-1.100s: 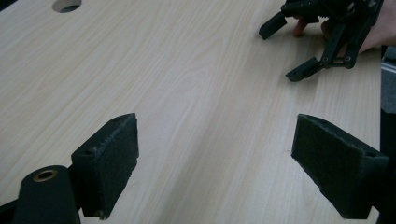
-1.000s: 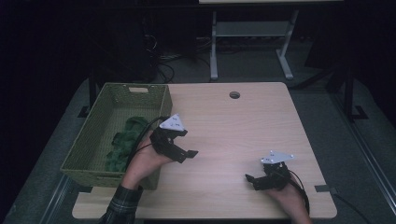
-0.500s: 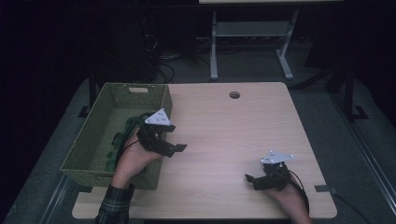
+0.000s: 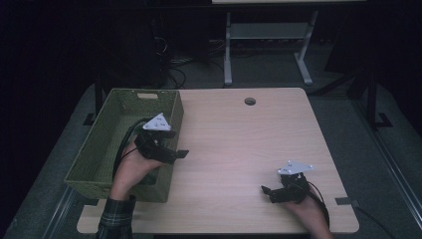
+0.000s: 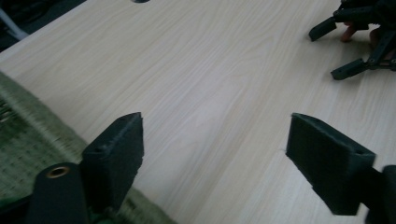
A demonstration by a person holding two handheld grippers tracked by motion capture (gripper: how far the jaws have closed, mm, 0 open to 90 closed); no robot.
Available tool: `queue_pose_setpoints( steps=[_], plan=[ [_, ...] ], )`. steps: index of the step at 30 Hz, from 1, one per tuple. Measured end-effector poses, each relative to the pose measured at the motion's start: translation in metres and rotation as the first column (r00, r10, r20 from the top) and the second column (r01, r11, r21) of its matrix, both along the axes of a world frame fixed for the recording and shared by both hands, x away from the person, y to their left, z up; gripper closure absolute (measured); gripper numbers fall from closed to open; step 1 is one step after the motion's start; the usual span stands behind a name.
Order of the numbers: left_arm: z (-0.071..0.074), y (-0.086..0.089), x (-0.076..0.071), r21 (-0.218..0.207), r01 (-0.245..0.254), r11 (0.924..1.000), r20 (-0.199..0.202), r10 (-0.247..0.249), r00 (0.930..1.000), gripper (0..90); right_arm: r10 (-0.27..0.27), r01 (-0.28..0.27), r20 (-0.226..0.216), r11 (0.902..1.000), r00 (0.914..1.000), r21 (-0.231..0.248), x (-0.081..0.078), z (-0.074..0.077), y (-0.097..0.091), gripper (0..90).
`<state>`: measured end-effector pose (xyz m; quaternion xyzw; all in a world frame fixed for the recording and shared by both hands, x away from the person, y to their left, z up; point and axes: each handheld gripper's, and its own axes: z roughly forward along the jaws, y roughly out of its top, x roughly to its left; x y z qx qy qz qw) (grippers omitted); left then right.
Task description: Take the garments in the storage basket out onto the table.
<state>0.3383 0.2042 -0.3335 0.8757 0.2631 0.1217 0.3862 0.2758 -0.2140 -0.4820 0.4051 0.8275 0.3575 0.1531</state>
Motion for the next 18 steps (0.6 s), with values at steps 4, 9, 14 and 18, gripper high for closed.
queue_pose_setpoints(
  steps=[4,9,14,18],
  plan=[
    [0.004,0.014,-0.001,0.007,-0.033,0.9994,0.012,0.033,0.9994,21.3,0.0,0.0,0.0,1.0,1.0,0.0,0.0,0.0,0.0,7.2],
    [0.005,0.028,0.0,0.011,-0.066,0.9978,0.011,0.066,0.9978,25.0,0.0,0.0,0.0,1.0,1.0,0.0,0.0,0.0,0.0,7.2],
    [0.004,0.038,0.001,0.014,-0.09,0.9958,0.006,0.09,0.9959,30.2,0.0,0.0,0.0,1.0,1.0,0.0,0.0,0.0,0.0,7.2],
    [0.002,0.049,0.003,0.043,-0.125,0.9912,0.0,0.125,0.9922,34.2,0.0,0.0,0.0,1.0,1.0,0.001,0.0,0.0,0.0,7.2]
  ],
)
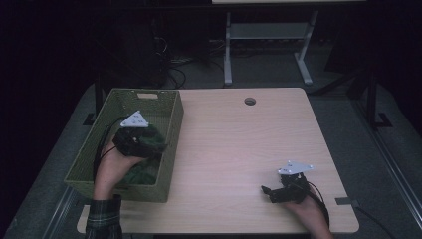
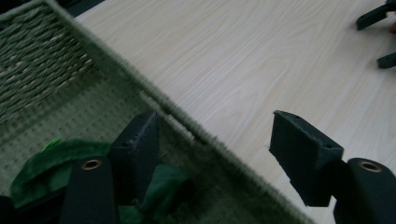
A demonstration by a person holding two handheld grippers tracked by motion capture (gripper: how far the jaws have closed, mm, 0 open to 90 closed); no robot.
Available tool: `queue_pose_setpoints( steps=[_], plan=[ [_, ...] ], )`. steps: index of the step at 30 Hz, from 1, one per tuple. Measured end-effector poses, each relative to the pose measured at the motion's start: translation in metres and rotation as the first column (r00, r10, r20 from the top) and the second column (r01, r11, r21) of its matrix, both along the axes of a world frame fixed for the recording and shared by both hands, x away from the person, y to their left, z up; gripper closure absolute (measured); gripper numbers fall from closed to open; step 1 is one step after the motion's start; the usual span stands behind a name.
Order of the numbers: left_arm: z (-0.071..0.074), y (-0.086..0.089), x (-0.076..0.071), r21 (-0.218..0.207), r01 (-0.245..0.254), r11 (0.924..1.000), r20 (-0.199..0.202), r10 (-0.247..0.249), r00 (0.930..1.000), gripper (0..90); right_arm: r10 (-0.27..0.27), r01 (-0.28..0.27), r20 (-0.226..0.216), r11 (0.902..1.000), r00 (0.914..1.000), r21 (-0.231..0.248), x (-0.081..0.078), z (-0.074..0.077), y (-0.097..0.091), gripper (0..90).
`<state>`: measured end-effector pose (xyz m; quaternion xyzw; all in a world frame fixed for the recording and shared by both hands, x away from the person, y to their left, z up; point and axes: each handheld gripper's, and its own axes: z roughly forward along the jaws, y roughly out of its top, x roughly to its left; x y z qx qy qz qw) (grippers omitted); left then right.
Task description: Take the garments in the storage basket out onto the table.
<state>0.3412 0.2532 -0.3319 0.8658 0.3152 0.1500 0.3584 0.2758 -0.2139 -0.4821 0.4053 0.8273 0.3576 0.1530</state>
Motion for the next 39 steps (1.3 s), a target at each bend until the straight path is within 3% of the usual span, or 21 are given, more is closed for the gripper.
queue_pose_setpoints(
  steps=[6,7,14,20,25,33,39],
  plan=[
    [-0.004,0.017,0.002,0.023,-0.045,0.9987,-0.015,0.045,0.9989,39.4,0.001,-0.001,0.0,1.0,1.0,-0.001,0.0,0.0,0.0,7.2],
    [-0.006,0.019,0.002,0.011,-0.061,0.9981,-0.018,0.061,0.998,39.7,0.001,-0.001,0.0,1.0,1.0,-0.001,0.0,0.0,0.0,7.2],
    [-0.012,0.036,0.004,0.056,-0.096,0.9938,-0.033,0.097,0.9947,41.4,0.0,0.0,-0.001,1.0,1.0,0.0,0.0,0.0,0.0,7.2],
    [-0.021,0.046,0.006,0.068,-0.121,0.9903,-0.071,0.126,0.9895,41.7,0.0,0.0,0.0,1.0,1.0,0.0,0.0,0.0,0.0,7.2],
    [-0.03,0.053,0.009,0.102,-0.142,0.9846,-0.1,0.152,0.9833,41.4,0.0,0.0,0.0,1.0,1.0,0.0,0.0,0.0,0.0,7.2],
    [-0.045,0.058,0.014,0.163,-0.143,0.9761,-0.142,0.167,0.9757,40.3,0.0,0.0,0.0,1.0,1.0,-0.001,0.0,0.0,0.0,7.2],
    [-0.057,0.061,0.019,0.183,-0.146,0.9722,-0.173,0.178,0.9687,40.1,-0.001,0.001,-0.001,1.0,1.0,0.001,0.0,0.0,0.0,7.2]
  ],
)
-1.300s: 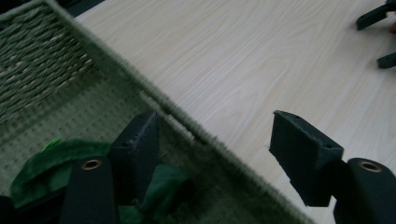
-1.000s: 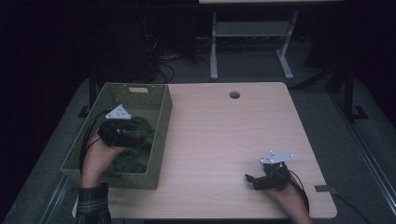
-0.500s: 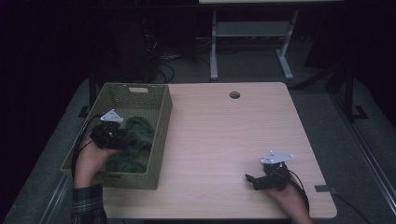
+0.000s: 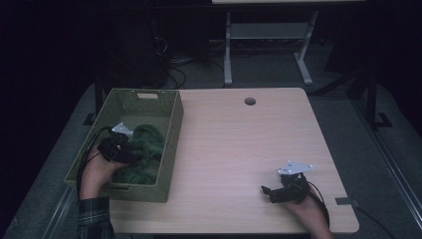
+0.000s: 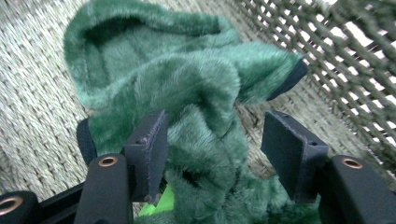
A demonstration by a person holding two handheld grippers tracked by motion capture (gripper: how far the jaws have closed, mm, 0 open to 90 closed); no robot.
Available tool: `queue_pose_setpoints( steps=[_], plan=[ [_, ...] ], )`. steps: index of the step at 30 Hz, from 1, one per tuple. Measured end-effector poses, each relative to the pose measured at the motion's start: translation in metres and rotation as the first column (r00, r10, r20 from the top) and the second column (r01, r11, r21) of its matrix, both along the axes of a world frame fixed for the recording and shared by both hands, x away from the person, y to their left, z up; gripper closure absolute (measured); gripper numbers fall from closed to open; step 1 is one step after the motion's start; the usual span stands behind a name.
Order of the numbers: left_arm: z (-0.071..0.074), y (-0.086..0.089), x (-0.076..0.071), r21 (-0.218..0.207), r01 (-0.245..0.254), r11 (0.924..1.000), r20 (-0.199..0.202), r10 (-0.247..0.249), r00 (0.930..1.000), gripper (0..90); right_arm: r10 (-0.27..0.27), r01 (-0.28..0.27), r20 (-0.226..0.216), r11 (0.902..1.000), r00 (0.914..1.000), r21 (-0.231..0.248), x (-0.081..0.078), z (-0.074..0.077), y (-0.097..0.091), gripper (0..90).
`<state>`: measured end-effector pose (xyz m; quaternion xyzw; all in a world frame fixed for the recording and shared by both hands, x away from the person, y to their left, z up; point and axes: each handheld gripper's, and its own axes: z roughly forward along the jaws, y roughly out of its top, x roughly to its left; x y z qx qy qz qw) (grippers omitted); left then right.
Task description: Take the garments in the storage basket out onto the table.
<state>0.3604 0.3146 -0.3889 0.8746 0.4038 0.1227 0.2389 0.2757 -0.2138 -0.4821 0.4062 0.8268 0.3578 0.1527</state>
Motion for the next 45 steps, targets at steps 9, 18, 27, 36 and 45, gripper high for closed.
queue_pose_setpoints(
  steps=[9,18,27,36,45],
  plan=[
    [-0.015,0.0,0.005,0.042,-0.014,0.999,-0.053,0.016,0.9985,38.8,0.0,0.0,0.0,1.0,1.0,0.0,0.0,0.0,0.0,7.2],
    [-0.028,-0.005,0.011,0.087,-0.001,0.9962,-0.112,0.011,0.9937,36.1,0.0,0.0,0.0,1.0,1.0,0.0,0.0,0.0,0.0,7.2],
    [-0.035,-0.007,0.014,0.115,-0.009,0.9933,-0.159,0.028,0.9868,34.5,0.0,0.0,0.0,1.0,1.0,0.0,0.0,0.0,0.0,7.2],
    [-0.032,-0.005,0.014,0.107,-0.079,0.9911,-0.177,0.097,0.9794,59.1,0.0,0.0,0.0,1.0,1.0,0.0,0.0,0.0,0.0,7.2],
    [-0.023,-0.002,0.013,0.064,-0.094,0.9935,-0.157,0.103,0.9822,75.8,0.0,0.0,0.0,1.0,1.0,0.0,0.0,0.0,0.0,7.2]
  ],
)
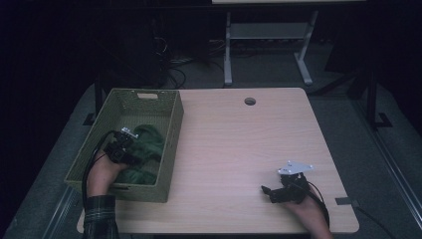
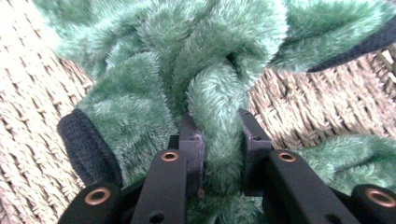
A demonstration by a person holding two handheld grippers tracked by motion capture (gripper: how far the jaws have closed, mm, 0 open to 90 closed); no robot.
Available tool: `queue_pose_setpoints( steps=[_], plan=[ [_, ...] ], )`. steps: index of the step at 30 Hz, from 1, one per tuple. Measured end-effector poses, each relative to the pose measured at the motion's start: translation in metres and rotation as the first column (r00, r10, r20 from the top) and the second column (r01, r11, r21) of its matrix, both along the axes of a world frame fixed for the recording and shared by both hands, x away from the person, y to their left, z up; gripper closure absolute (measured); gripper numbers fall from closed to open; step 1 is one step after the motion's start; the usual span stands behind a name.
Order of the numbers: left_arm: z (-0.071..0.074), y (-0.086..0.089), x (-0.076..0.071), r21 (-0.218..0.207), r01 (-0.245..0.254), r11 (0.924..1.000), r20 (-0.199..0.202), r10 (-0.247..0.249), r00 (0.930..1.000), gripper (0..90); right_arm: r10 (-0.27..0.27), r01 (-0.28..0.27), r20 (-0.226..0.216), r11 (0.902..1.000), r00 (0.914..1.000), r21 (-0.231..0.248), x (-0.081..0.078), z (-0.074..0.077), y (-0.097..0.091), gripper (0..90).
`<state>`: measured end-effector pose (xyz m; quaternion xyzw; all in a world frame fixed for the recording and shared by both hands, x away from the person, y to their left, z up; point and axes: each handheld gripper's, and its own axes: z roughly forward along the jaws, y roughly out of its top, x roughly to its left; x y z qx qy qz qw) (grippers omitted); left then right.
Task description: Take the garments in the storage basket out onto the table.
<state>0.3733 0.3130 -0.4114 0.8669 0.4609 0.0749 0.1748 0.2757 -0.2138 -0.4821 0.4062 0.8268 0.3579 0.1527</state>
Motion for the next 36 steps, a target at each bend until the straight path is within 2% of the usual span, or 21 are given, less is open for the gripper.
queue_pose_setpoints(
  steps=[5,10,13,16,19,24,27,29,36],
  plan=[
    [0.007,0.003,-0.002,-0.059,-0.012,0.9982,0.035,0.014,0.9993,76.7,0.0,0.0,0.0,1.0,1.0,0.0,0.0,0.0,0.0,7.2],
    [0.013,0.004,-0.004,-0.084,-0.009,0.9964,0.064,0.014,0.9978,76.5,0.0,0.0,0.0,1.0,1.0,0.0,0.0,0.0,0.0,7.2],
    [0.021,0.006,-0.007,-0.132,-0.008,0.9912,0.104,0.022,0.9944,76.5,0.0,0.0,0.0,1.0,1.0,0.0,0.0,0.0,0.0,7.2],
    [0.025,0.008,-0.008,-0.141,-0.008,0.99,0.125,0.026,0.9919,76.3,0.0,0.0,0.0,1.0,1.0,0.0,0.0,0.0,0.0,7.2],
    [0.033,0.011,-0.011,-0.178,-0.025,0.9838,0.172,0.056,0.9835,76.2,0.0,0.0,0.0,1.0,1.0,0.0,0.0,0.0,0.0,7.2],
    [0.043,0.014,-0.014,-0.223,-0.027,0.9744,0.209,0.075,0.9751,76.4,-0.005,0.005,0.001,1.0,1.0,-0.002,0.0,0.0,0.0,7.2],
    [0.048,0.016,-0.014,-0.236,-0.02,0.9716,0.214,0.072,0.9742,76.5,-0.005,0.005,0.001,1.0,1.0,-0.002,0.0,0.0,0.0,7.2],
    [0.054,0.017,-0.015,-0.262,-0.004,0.9651,0.231,0.066,0.9708,76.6,-0.005,0.005,0.001,1.0,1.0,-0.001,0.0,0.0,0.0,7.2],
    [0.069,0.019,-0.017,-0.297,0.014,0.9548,0.25,0.064,0.9662,76.7,-0.007,0.007,0.001,1.0,1.0,-0.002,0.0,0.0,0.0,7.2]
  ],
)
